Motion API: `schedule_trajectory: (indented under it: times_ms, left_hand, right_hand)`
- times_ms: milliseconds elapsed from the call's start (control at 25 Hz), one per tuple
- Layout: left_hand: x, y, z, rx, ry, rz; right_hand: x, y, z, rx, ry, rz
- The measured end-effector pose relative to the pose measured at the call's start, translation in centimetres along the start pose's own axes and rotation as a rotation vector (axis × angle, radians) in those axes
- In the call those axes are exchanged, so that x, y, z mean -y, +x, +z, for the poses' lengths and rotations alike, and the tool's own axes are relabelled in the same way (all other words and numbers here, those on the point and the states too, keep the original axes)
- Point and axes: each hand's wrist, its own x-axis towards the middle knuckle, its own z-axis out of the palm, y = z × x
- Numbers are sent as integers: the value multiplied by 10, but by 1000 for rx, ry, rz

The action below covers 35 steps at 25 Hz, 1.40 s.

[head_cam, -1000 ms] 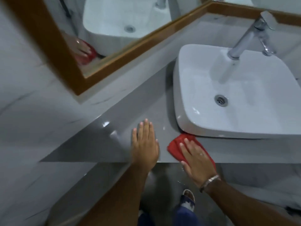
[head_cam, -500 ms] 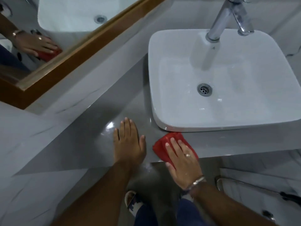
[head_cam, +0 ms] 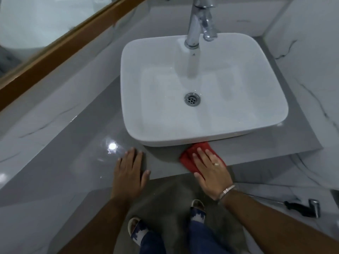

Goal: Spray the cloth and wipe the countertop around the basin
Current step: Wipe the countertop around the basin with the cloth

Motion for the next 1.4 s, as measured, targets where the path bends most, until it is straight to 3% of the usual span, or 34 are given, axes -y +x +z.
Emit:
schedule_trajectory:
  times_ms: [80,200,320,360,440,520,560,760,840,920,1000,1120,1240,1320,1400]
  left_hand:
    - [-22,-13,9,44,25,131]
    - [-68,9,15,92,41,259]
    - [-123,46,16,129,10,348]
    - [-139,57,17,153,10,383]
    - [-160,73,23,218,33,435]
    - [-162,81,30,226,79,452]
    - [-158,81,31,222,96,455]
    - [-159,84,31,175,182,474]
    - [-162,84,28,184,187,472]
    - [-161,84,28,198,187,468]
    - [-162,85,26,221,211,442]
    - [-162,85,24,232,230,447]
    - [-164,84,20,180,265,483]
    - [-157,78,14,167,251,461]
    - [-132,60,6,166,212,412]
  right_hand:
    - [-52,-6,-4,-31,-28,27]
    - [-135,-20,-16,-91,53,379]
    - [-138,-17,-18,-217,161,645]
    - [-121,-16,-13,-227,171,636]
    - [-97,-23,1,-182,133,405]
    - [-124,-34,9,-90,52,162]
    - [-152,-38,7,-87,20,142]
    - [-305,-44,-17,-114,40,647]
    - [-321,-35,-25,-153,100,783]
    - [-291,-20,-26,-205,149,890]
    - [-221,-11,-14,-213,160,812]
    - [-105,-20,14,-190,157,358]
    - [-122,-27,9,-157,103,25]
    - [-168,-29,-1,-170,66,89]
    - [-193,-30,-11,-200,119,340]
